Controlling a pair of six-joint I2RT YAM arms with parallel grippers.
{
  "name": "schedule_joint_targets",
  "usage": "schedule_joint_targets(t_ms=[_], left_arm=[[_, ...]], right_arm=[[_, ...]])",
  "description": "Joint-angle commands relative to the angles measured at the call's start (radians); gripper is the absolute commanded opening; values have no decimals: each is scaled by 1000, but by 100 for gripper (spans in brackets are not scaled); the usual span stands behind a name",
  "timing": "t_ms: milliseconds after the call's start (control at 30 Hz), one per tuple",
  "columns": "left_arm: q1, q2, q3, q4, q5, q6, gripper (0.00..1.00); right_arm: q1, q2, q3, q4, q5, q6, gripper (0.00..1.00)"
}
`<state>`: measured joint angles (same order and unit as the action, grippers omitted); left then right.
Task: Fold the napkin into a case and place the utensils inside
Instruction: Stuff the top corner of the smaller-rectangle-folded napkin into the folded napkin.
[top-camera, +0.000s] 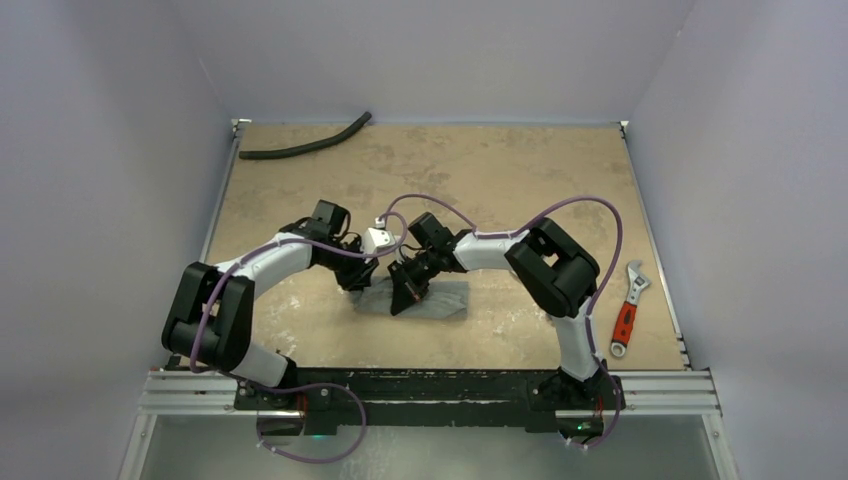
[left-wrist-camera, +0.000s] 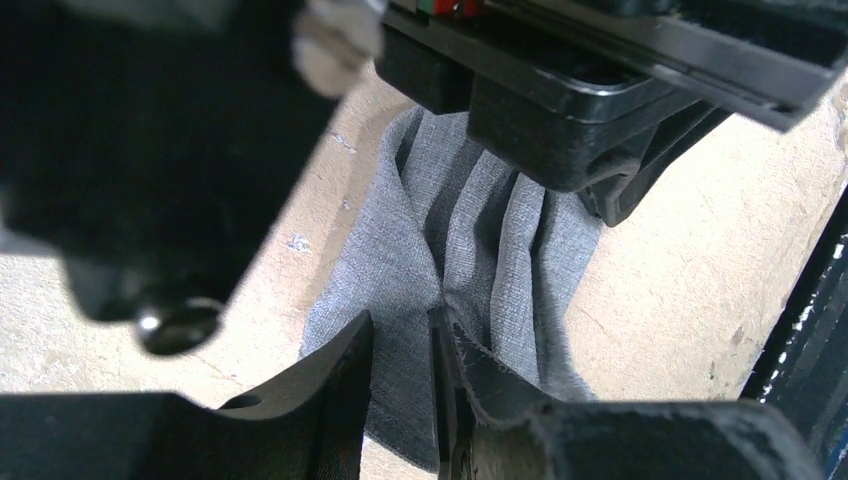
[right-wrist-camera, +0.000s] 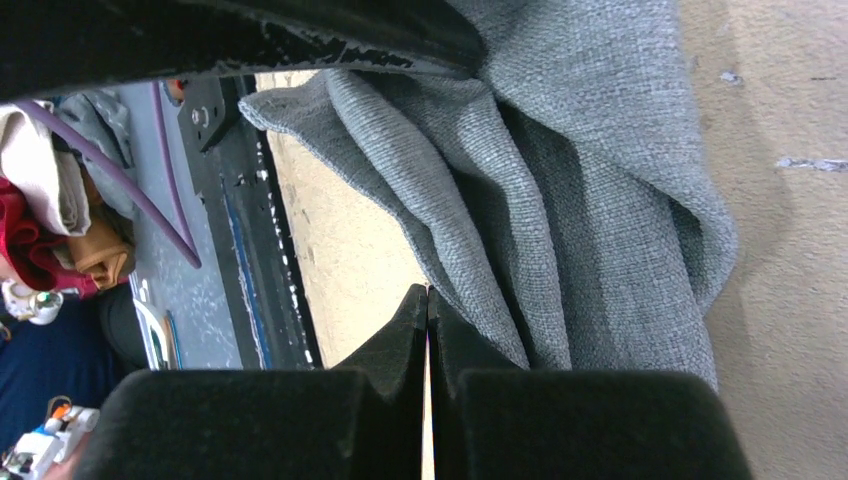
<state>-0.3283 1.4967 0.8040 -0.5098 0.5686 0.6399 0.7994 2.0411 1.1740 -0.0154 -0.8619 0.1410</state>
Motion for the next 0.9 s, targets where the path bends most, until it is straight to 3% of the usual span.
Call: schedule_joint_targets(t_ms=[0, 67, 167, 567, 867], left_arm=[[-12, 1, -6, 2, 16, 9, 25], [-14, -2, -17, 22, -5, -1, 20], [-14, -22, -37, 83, -70, -53, 0], [-15, -78, -50, 84, -65, -157, 0], [-14, -95, -59, 84, -68, -166, 0]], right_arm=[[0, -29, -14, 50, 54, 72, 0], [0, -47, -16, 63, 67, 105, 0], [-1, -80, -37, 92, 61, 132, 0], [-23, -73, -39, 93, 45, 208, 0], [-13, -52, -21, 274, 114, 399, 0]])
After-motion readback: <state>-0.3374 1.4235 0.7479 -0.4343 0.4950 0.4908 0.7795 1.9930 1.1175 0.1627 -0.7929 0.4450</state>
